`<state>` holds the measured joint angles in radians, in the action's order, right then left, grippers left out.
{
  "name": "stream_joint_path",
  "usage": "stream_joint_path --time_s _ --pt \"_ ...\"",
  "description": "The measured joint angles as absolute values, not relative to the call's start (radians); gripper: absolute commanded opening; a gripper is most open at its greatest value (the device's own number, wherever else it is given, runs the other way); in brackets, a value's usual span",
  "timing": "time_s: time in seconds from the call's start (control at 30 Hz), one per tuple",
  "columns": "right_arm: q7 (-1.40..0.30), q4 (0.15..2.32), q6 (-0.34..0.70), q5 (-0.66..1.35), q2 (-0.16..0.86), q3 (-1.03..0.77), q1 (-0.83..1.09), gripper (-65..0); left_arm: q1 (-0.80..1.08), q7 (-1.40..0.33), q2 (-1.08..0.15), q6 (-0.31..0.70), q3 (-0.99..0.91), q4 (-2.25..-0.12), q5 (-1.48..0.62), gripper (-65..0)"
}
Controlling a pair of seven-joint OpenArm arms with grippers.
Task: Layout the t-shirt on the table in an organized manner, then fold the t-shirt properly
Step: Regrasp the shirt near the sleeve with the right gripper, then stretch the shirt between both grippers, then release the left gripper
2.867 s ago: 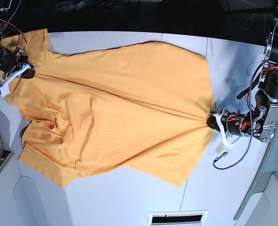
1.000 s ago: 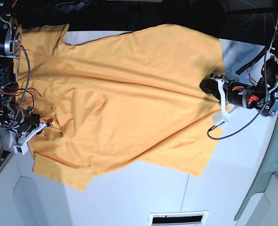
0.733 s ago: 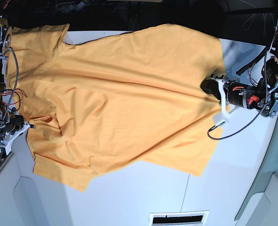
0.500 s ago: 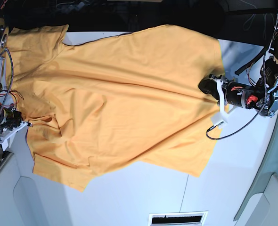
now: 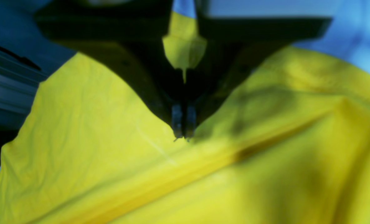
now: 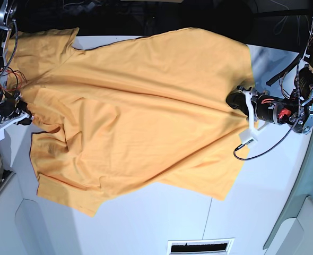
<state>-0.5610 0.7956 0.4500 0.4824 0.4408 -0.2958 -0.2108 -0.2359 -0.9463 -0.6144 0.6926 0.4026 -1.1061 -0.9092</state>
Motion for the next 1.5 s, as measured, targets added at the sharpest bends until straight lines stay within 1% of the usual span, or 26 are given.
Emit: stream_joint_path --time_s 0.1,0.17,0.3,0.47,0.57,0.67,0.77,0.9,1.07,1.2,1.33,1.5 --pt "-0.558 0.832 0.483 0.506 0.443 -0.331 -0.138 -65.0 -0.238 -0.946 -0.612 0.693 0.403 -1.106 -0.909 -65.0" --pt "-0.558 0.887 0.497 0.561 0.443 -0.362 -0.069 -65.0 -0.239 -0.946 -0.615 0.692 0.403 -1.106 -0.909 -65.0" --pt "-0.593 1.012 0.495 0.599 0.436 -0.428 0.051 -65.0 -0.244 -0.947 -0.615 0.692 0.403 -1.106 -0.908 -65.0" --pt "-0.723 1.143 0.480 0.567 0.433 -0.514 0.124 -65.0 -0.267 -0.954 -0.615 0.692 0.403 -1.106 -0.909 -65.0" --pt "-0.772 1.207 0.476 0.555 0.429 -0.578 0.178 -65.0 -0.278 -0.966 -0.616 0.692 0.403 -1.106 -0.909 -65.0" --pt "-0.783 1.262 0.473 0.561 0.429 -0.627 0.238 -65.0 -0.279 -0.973 -0.615 0.692 0.403 -1.106 -0.909 -65.0" --pt "-0.802 1.313 0.465 0.624 0.426 -0.668 0.290 -65.0 -0.280 -0.975 -0.615 0.692 0.403 -1.106 -0.909 -65.0" --pt "-0.801 1.396 0.467 0.667 0.426 -0.709 0.296 -65.0 -0.280 -0.976 -0.615 0.693 0.403 -1.106 -0.937 -65.0" --pt "-0.799 1.486 0.468 0.672 0.427 -0.711 0.291 -65.0 -0.292 -0.981 -0.632 0.693 0.403 -1.107 -0.984 -65.0" --pt "-0.800 1.494 0.467 0.682 0.427 -0.704 0.291 -65.0 -0.308 -1.000 -0.677 0.692 0.376 -1.113 -1.028 -65.0" --pt "-0.815 1.488 0.467 0.681 0.430 -0.619 0.291 -65.0 -0.308 -1.032 -0.705 0.693 0.356 -1.114 -1.045 -65.0" --pt "-0.824 1.487 0.472 0.659 0.427 -0.515 0.292 -65.0 -0.281 -1.126 -0.732 0.693 0.353 -1.126 -1.149 -65.0"
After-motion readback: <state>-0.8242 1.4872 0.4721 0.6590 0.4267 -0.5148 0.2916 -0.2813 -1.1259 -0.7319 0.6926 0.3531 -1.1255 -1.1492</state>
